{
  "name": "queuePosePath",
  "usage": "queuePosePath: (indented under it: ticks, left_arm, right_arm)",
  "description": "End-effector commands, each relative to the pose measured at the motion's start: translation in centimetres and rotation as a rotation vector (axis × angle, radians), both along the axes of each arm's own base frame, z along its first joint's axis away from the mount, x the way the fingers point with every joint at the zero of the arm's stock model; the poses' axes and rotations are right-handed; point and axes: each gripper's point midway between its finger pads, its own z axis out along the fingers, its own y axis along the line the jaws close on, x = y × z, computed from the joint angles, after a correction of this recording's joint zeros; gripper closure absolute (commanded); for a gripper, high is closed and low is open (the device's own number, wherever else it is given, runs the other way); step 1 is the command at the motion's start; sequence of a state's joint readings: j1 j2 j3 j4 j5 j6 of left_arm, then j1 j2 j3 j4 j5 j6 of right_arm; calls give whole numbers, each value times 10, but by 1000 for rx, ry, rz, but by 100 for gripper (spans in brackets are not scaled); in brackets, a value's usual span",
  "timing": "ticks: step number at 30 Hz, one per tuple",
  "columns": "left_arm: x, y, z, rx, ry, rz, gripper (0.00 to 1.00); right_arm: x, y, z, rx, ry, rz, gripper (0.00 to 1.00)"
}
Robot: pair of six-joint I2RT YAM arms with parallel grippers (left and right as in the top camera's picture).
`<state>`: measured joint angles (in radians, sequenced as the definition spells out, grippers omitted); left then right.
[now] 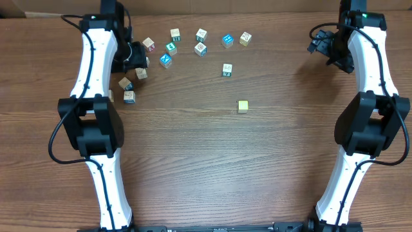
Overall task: Form a tower
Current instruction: 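Lower the left gripper onto the elephant 5 block and close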
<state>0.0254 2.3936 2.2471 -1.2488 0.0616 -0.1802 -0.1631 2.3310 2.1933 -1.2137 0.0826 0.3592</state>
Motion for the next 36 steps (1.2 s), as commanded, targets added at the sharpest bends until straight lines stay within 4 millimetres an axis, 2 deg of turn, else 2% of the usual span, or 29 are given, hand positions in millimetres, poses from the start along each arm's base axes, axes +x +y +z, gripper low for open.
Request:
queuePosePath:
  ticks: [1,6,12,16,25,31,34,36]
  left_arm:
    - [7,4,-21,15,16,63,35]
    - [17,0,-40,-9,5,57,40]
    - [24,-4,-41,-7,-18,45,48]
    - [24,-9,-42,-7,-20,33,61]
    - [26,-15,-44,42,-27,3,59]
    - [19,-6,-46,97,-1,11,55]
    - [18,-7,-47,97,3,10,63]
    - [17,-7,-49,96,9,11,65]
  right_arm:
    - [3,-2,13,-10,-34,-6,0]
    - [3,-2,13,-10,-34,-6,0]
    - [3,-2,13,-10,-34,-6,0]
    - [3,-2,13,-10,-34,-6,0]
    - [3,-2,13,-10,-34,-6,0]
    - [3,-2,13,-10,-34,-6,0]
    - [3,-2,13,-10,-34,-6,0]
    - [3,-2,13,-10,-34,-6,0]
